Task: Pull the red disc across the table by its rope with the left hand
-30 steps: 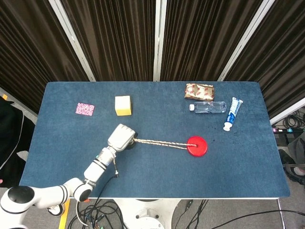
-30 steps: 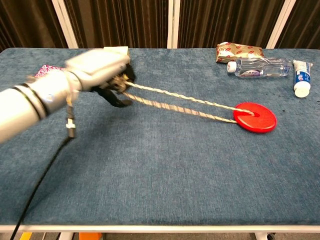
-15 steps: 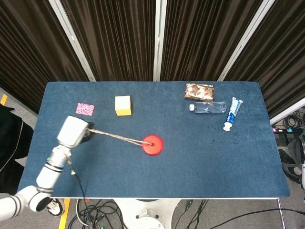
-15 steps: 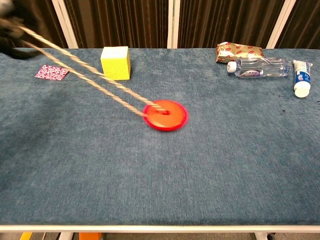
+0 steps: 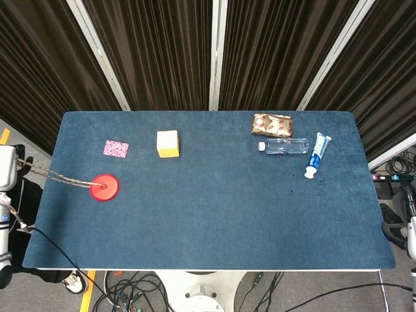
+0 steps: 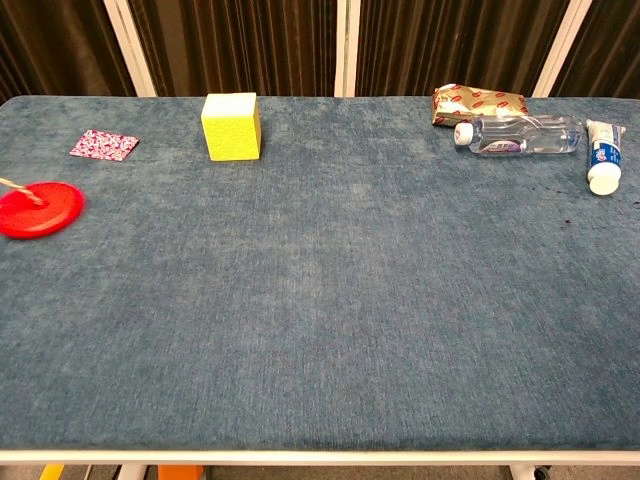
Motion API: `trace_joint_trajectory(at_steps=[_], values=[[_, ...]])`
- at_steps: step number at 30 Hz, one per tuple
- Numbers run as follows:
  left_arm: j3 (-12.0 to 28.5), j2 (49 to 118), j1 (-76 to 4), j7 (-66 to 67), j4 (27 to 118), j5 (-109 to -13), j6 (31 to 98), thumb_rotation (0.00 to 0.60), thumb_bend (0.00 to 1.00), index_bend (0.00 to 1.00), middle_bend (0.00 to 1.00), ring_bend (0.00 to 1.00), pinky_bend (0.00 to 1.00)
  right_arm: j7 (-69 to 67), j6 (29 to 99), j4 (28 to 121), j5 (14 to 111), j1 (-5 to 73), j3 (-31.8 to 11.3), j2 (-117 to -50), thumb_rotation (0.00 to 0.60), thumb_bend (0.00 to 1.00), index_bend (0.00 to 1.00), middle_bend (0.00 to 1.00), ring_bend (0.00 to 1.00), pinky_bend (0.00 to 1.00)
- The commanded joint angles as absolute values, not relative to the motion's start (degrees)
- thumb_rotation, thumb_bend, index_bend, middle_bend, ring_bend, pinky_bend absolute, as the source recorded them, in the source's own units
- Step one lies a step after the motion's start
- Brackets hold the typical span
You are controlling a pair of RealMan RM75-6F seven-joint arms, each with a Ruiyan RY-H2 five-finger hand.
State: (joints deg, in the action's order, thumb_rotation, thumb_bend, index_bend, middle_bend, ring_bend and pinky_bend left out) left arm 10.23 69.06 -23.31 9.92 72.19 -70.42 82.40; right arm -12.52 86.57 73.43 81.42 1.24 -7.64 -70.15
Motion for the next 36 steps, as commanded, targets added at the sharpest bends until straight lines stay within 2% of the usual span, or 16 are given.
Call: trace_joint_trajectory(at_steps=[1,7,12,18,22,23,24,26,27,28,29,32,36], values=[[9.6,68.9,-23.1,9.5,73.5,-72.1,82.1,0.6,0.26,0.85,1.0,0.87,0.9,-12.5,86.5,73.3,81.5,1.3,-7.6,-70.2,0.6,0.22,0.0,0.0,0.0,0.0],[9.1,69.8,-25.0,7.8,77.2,-77.4,81.2,0.6,0.26,0.85,1.0,0.87,0.9,-12.6,86.7,73.3,81.6,1.2,-7.5,-70.3,0.6,0.22,0.0,0.0,0.0,0.0],[10.6,70.6,-28.7,8.1,81.1,-81.4,80.1,0.6,0.26,0.85,1.0,0.87,0.9,-13.6,86.8,73.1,81.4,1.1,-7.7,-70.4,0.6,0.22,0.0,0.0,0.0,0.0],[12.3,73.1,-33.1,13.4,84.3,-80.3,74.9,0.6,0.26,0.85,1.0,0.87,0.9,-15.0,85.7,71.6,80.7,1.3,-7.7,-70.8,0.6,0.22,0.0,0.0,0.0,0.0],[11.4,76.0,-33.7,9.6,83.6,-80.6,73.2,0.6,0.26,0.84,0.98,0.86,0.89,-15.9,84.6,70.2,80.2,1.5,-7.6,-71.4,0.6,0.22,0.0,0.0,0.0,0.0],[11.0,76.4,-33.9,8.2,83.4,-80.3,71.9,0.6,0.25,0.81,0.95,0.83,0.87,-16.1,84.5,69.9,80.2,1.5,-7.6,-71.6,0.6,0.22,0.0,0.0,0.0,0.0],[10.2,76.3,-34.3,7.7,83.2,-79.9,69.6,0.6,0.21,0.71,0.83,0.73,0.8,-16.3,84.4,69.7,80.2,1.5,-7.5,-71.7,0.6,0.22,0.0,0.0,0.0,0.0],[8.5,74.5,-35.8,12.0,83.5,-75.2,61.1,0.6,0.11,0.32,0.45,0.41,0.54,-16.6,84.5,69.2,80.3,1.4,-7.5,-71.8,0.6,0.22,0.0,0.0,0.0,0.0],[8.3,73.7,-36.1,14.6,84.0,-72.5,58.6,0.6,0.08,0.17,0.28,0.26,0.41,-16.7,84.6,69.1,80.3,1.4,-7.5,-71.8,0.6,0.22,0.0,0.0,0.0,0.0],[8.2,73.3,-36.2,17.2,84.6,-69.1,56.8,0.6,0.07,0.06,0.13,0.12,0.28,-16.9,84.7,69.0,80.3,1.3,-7.6,-71.7,0.6,0.22,0.0,0.0,0.0,0.0],[8.3,73.2,-36.1,18.3,84.9,-66.9,56.1,0.6,0.06,0.02,0.04,0.04,0.19,-17.0,84.8,68.9,80.3,1.3,-7.6,-71.7,0.6,0.22,0.0,0.0,0.0,0.0],[8.4,72.2,-35.2,19.7,85.6,-62.3,55.7,0.6,0.05,0.01,0.0,0.0,0.1,-17.1,84.9,68.9,80.2,1.3,-7.7,-71.6,0.6,0.22,0.0,0.0,0.0,0.0],[7.9,70.0,-33.0,20.0,86.9,-61.2,58.4,0.6,0.04,0.0,0.0,0.0,0.09,-16.7,84.9,69.2,80.5,1.4,-7.6,-71.5,0.6,0.22,0.0,0.0,0.0,0.0]])
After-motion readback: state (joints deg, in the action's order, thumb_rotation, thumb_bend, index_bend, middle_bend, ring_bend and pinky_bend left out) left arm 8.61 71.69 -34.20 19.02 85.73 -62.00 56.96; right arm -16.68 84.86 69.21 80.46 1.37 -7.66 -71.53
